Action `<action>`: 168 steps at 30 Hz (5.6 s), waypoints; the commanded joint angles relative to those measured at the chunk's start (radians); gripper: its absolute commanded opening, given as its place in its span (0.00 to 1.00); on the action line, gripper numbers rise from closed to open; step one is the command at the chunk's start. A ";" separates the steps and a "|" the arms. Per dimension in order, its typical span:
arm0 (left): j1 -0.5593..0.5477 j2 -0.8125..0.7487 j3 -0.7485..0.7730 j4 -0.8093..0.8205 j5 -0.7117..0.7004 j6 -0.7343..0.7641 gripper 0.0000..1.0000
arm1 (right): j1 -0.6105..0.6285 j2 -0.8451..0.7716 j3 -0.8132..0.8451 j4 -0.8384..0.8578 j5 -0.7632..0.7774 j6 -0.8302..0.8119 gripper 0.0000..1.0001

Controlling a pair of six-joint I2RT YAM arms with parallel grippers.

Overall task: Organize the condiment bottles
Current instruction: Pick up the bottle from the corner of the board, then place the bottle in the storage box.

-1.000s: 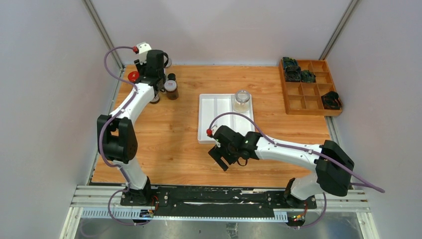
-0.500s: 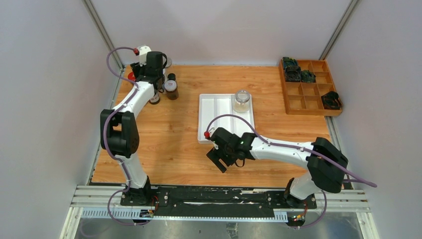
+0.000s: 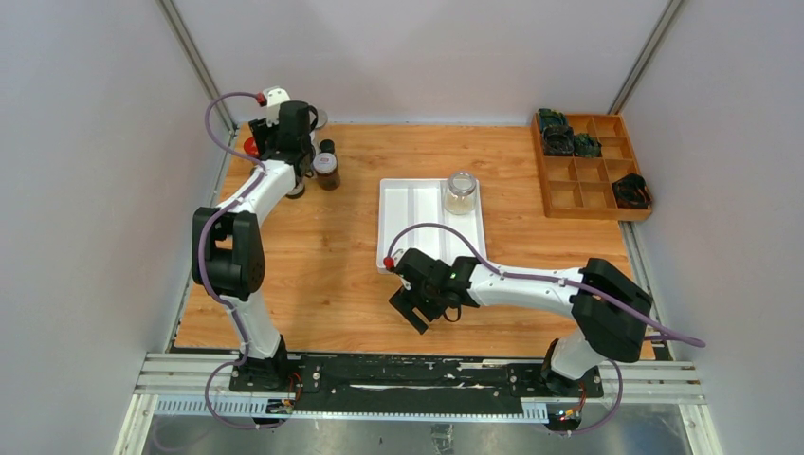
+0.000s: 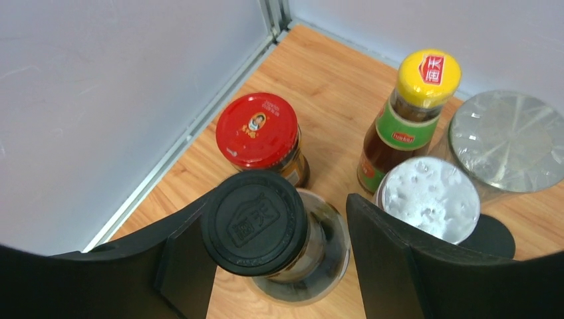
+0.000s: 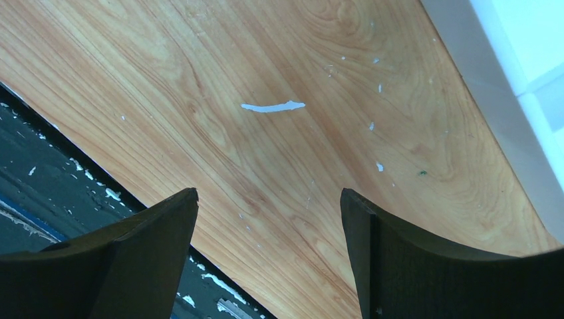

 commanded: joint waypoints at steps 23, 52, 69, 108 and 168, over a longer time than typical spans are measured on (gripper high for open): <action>0.009 -0.043 -0.069 0.180 0.011 0.015 0.04 | 0.028 0.054 -0.014 0.006 -0.007 0.007 0.84; -0.238 -0.271 -0.176 -0.183 0.183 -0.084 0.02 | 0.051 -0.257 0.046 -0.167 0.185 0.034 0.86; -0.317 -0.307 0.093 -0.348 0.302 -0.012 0.02 | 0.001 -0.577 0.145 -0.402 0.409 0.009 0.92; -0.578 0.137 0.549 -0.116 0.319 0.000 0.02 | -0.382 -0.693 0.098 -0.525 0.346 0.070 0.95; -0.589 0.198 0.355 0.035 0.265 -0.014 0.60 | -0.392 -0.682 0.023 -0.446 0.262 0.049 0.96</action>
